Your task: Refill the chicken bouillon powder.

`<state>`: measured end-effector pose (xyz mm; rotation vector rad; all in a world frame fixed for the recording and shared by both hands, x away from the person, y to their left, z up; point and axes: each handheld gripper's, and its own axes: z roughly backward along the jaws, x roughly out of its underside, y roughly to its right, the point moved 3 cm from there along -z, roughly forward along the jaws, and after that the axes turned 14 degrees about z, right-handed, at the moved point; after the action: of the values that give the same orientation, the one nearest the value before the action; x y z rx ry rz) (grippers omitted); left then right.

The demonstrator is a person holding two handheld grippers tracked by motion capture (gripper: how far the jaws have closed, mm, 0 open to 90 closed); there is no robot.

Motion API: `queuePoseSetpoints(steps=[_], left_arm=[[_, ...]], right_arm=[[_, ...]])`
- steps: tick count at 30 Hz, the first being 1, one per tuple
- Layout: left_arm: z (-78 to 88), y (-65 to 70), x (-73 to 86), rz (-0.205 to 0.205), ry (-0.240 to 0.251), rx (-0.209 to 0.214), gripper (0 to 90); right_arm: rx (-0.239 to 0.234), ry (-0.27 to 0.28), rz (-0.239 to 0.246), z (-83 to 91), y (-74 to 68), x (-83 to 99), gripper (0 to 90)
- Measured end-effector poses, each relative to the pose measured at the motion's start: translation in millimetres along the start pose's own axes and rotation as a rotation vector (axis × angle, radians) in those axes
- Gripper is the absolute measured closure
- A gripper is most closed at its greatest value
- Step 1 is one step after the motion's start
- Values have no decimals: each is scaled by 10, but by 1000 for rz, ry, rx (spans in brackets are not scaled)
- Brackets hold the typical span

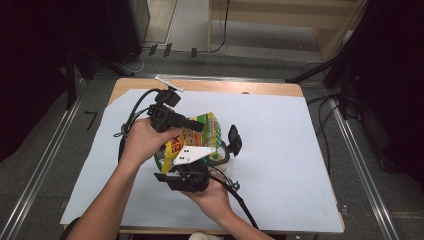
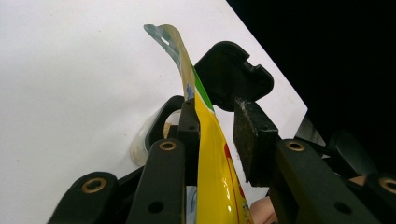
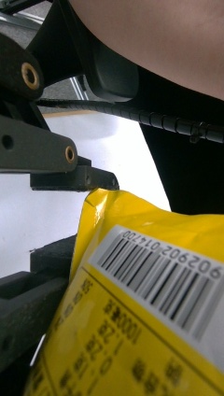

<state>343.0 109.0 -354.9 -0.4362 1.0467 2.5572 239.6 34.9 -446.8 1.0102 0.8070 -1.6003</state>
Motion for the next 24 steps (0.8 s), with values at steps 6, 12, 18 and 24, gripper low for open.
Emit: queuePoseSetpoints(steps=[6, 12, 18, 24], left_arm=[[19, -2, -8, -6, 13, 10, 735], [4, -10, -5, 1, 7, 2, 736], [-22, -15, -1, -1, 0, -3, 736], [-16, -9, 1, -5, 3, -2, 736]], right_arm=[[4, -8, 15, 13, 13, -6, 691], [0, -3, 4, 3, 13, -5, 691], [-8, -6, -12, -2, 15, 20, 692], [-8, -9, -10, 0, 15, 17, 692]])
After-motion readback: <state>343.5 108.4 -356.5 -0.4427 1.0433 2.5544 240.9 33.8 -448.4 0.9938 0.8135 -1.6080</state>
